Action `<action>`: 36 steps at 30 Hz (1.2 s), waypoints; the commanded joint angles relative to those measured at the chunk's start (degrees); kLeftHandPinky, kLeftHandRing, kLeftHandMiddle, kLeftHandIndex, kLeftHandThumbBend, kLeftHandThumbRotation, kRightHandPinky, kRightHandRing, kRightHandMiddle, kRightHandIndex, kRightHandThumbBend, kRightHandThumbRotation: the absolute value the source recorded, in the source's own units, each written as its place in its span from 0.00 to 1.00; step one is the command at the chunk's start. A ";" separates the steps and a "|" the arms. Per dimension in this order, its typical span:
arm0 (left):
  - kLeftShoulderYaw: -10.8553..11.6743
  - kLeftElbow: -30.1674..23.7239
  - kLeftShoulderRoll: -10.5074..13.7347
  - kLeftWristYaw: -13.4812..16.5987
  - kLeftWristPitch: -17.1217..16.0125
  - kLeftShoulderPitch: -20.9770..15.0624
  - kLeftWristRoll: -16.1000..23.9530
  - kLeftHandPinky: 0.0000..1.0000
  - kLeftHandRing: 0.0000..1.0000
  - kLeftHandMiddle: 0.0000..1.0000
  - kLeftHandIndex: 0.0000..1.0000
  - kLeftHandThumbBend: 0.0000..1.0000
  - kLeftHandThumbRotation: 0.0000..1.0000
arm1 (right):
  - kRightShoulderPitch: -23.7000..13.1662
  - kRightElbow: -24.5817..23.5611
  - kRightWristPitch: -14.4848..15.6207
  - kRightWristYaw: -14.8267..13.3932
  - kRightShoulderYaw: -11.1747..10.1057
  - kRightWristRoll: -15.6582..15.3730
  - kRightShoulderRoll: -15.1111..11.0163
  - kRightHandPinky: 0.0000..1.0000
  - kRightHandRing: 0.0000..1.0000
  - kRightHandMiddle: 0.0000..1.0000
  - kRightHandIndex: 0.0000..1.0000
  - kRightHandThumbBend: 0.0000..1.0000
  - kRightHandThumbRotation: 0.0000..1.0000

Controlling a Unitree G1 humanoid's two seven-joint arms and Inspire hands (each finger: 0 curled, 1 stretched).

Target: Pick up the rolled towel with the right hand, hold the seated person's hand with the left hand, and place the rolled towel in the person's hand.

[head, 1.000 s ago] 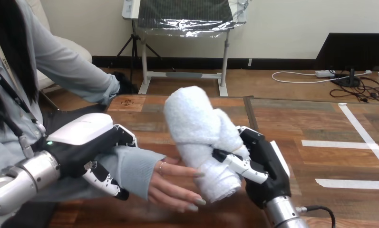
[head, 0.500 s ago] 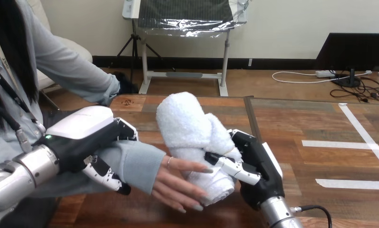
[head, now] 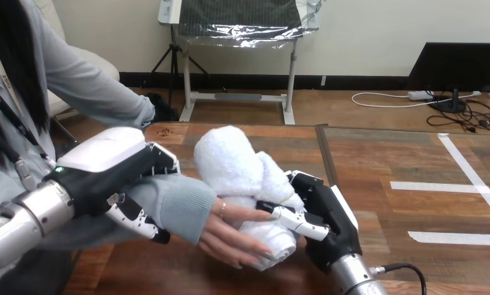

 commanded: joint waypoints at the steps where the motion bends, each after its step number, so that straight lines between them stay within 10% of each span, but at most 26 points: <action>1: 3.52 -9.03 -0.06 0.90 -1.46 -5.16 -4.41 0.32 0.38 0.42 0.45 0.85 0.00 | -7.21 -0.60 -1.37 -0.46 1.34 -1.01 1.04 0.20 0.28 0.41 0.40 0.54 0.00; 36: 2.74 -7.60 -1.44 0.77 -2.01 -5.65 -5.11 0.32 0.38 0.43 0.45 0.86 0.00 | -4.85 -1.34 -1.59 0.93 0.96 0.83 4.59 0.18 0.24 0.39 0.39 0.50 0.00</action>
